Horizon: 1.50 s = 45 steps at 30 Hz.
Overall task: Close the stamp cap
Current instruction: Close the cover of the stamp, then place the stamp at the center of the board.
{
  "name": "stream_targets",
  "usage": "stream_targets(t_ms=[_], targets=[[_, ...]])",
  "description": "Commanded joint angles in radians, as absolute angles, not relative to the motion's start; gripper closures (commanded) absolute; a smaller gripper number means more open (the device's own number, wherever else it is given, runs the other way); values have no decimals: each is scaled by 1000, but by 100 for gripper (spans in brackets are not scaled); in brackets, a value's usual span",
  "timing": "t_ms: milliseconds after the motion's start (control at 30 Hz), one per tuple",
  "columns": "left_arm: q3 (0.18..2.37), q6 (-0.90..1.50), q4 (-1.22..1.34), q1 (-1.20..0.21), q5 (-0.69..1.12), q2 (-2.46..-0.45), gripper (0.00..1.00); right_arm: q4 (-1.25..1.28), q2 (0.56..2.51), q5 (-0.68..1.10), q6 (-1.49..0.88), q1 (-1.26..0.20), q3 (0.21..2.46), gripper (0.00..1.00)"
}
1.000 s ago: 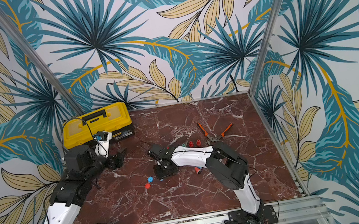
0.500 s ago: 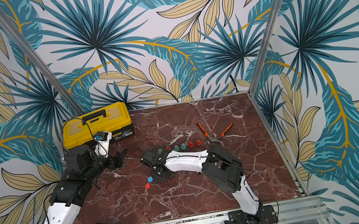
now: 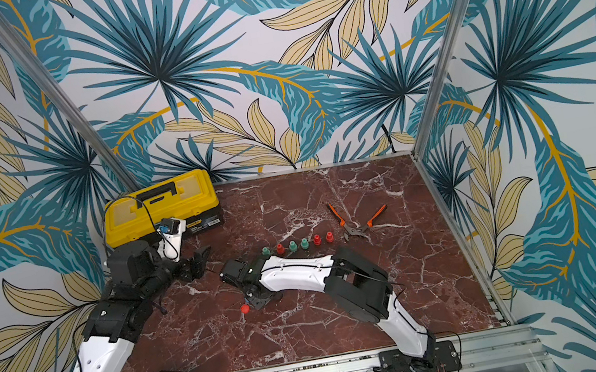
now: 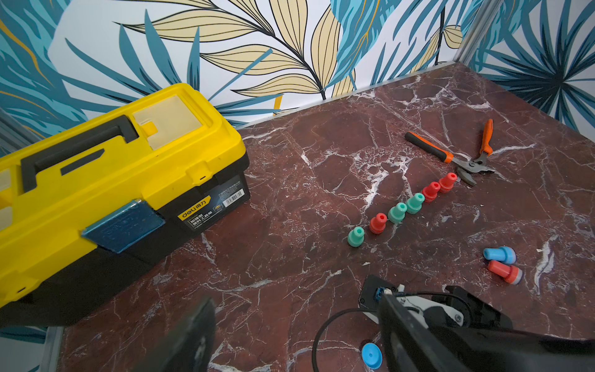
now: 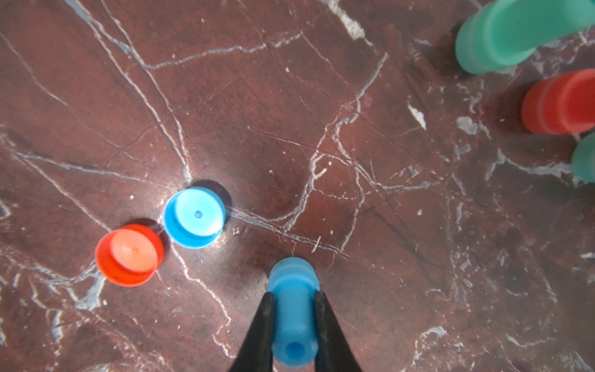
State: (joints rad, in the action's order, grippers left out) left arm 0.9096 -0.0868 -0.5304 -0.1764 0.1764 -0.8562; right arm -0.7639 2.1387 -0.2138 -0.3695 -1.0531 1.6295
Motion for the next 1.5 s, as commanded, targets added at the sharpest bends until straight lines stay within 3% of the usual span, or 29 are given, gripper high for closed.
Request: stream_targets(t_ms=[0, 367, 767, 1100, 1467], targets=[[899, -61, -525, -170, 191, -851, 19, -803, 2228, -90, -390, -1037, 1551, 100], [907, -5, -525, -170, 234, -853, 19, -782, 2051, -130, -478, -916, 1542, 100], [896, -8, -525, -170, 227, -869, 19, -746, 1848, -167, -438, -616, 1327, 97], [898, 26, -524, -170, 253, -898, 19, -696, 1852, -153, -429, -468, 1275, 96], [899, 23, -523, -170, 244, -903, 19, -693, 1901, -139, -422, -428, 1292, 90]])
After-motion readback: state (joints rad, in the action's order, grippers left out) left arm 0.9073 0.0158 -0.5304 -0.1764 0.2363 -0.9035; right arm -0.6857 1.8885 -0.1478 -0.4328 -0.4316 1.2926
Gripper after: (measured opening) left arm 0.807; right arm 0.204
